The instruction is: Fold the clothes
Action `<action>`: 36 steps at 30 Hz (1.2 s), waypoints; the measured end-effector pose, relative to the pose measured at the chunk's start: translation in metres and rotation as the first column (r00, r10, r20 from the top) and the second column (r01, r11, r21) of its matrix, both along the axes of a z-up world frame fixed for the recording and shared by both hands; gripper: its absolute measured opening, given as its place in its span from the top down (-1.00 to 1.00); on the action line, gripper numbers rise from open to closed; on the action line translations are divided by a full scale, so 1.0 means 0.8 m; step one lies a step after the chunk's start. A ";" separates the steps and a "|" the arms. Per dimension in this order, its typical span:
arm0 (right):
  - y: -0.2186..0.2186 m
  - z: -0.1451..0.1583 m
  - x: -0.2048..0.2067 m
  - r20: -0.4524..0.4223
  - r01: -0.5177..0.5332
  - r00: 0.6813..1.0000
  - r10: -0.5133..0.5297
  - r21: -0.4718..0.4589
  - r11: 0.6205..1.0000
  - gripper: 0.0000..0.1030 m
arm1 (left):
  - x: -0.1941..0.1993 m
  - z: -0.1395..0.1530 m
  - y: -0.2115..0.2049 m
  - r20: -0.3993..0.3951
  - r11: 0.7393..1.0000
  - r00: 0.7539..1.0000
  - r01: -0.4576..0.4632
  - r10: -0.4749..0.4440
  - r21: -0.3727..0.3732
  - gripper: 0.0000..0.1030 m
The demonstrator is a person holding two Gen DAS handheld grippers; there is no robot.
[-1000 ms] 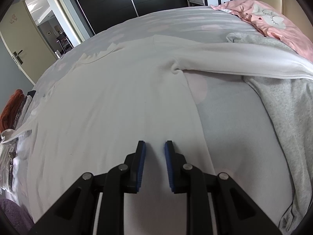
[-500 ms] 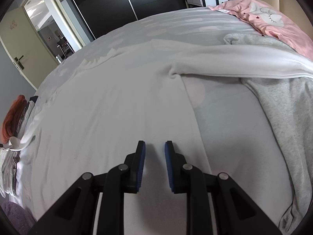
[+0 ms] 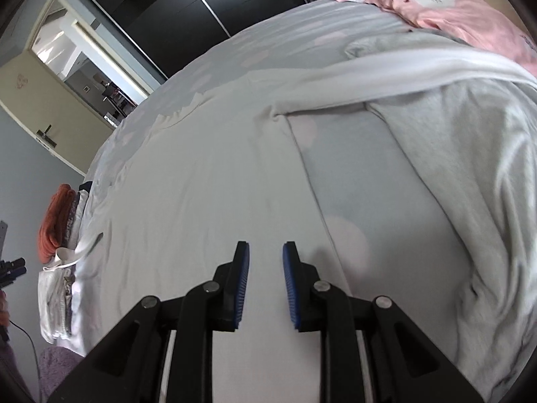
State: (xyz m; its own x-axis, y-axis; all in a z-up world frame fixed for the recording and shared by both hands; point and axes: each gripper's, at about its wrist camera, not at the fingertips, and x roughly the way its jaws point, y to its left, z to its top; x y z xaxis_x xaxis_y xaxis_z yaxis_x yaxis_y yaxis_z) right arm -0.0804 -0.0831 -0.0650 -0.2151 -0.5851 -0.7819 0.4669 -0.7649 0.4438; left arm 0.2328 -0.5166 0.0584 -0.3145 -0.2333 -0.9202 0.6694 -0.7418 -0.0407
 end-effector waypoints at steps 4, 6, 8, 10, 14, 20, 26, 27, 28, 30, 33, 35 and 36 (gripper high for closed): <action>0.034 0.006 0.008 0.053 0.040 0.998 -0.044 0.072 0.997 0.60 | -0.018 -0.041 0.069 0.115 0.994 0.992 0.038 -0.050 0.099 -0.26; 0.053 0.000 0.012 0.087 0.053 0.994 -0.061 0.095 0.994 0.60 | -0.028 -0.068 0.096 0.178 0.989 0.980 0.067 -0.090 0.130 -0.26; 0.074 -0.009 0.016 0.133 0.071 0.987 -0.086 0.119 0.990 0.60 | -0.035 -0.099 0.117 0.240 0.983 0.963 0.087 -0.125 0.164 -0.26; 0.091 -0.021 0.020 0.184 0.070 0.978 -0.100 0.164 0.984 0.49 | -0.031 -0.133 0.126 0.291 0.977 0.948 0.071 -0.128 0.200 -0.26; 0.117 -0.029 0.026 0.233 0.096 0.962 -0.143 0.202 0.975 0.45 | -0.025 -0.201 0.144 0.389 0.963 0.911 0.032 -0.138 0.268 -0.26; 0.105 -0.045 0.041 0.285 0.012 0.954 -0.096 0.283 0.959 0.37 | -0.007 -0.260 0.151 0.423 0.929 0.898 -0.049 -0.119 0.366 -0.26; 0.077 -0.056 0.059 0.306 -0.105 0.952 -0.013 0.366 0.925 0.46 | -0.016 -0.266 0.170 0.440 0.933 0.883 -0.007 -0.163 0.359 -0.21; 0.072 -0.057 0.061 0.304 -0.123 0.953 0.002 0.380 0.917 0.58 | -0.019 -0.267 0.175 0.438 0.930 0.880 0.011 -0.184 0.367 -0.06; 0.068 -0.057 0.064 0.301 -0.139 0.954 0.017 0.391 0.910 0.73 | -0.021 -0.267 0.181 0.433 0.925 0.878 0.031 -0.206 0.378 0.14; 0.067 -0.045 0.067 0.279 -0.139 0.960 0.031 0.375 0.917 0.84 | -0.026 -0.265 0.193 0.413 0.913 0.875 0.076 -0.254 0.401 0.53; 0.072 -0.019 0.071 0.250 -0.133 0.967 0.045 0.343 0.930 0.86 | -0.029 -0.250 0.201 0.384 0.903 0.872 0.136 -0.304 0.408 0.85; 0.078 0.003 0.073 0.225 -0.134 0.973 0.060 0.332 0.934 0.86 | -0.028 -0.233 0.201 0.368 0.895 0.868 0.172 -0.335 0.411 0.87; 0.083 0.015 0.074 0.199 -0.137 0.978 0.069 0.349 0.927 0.86 | -0.027 -0.224 0.201 0.362 0.892 0.863 0.191 -0.351 0.410 0.88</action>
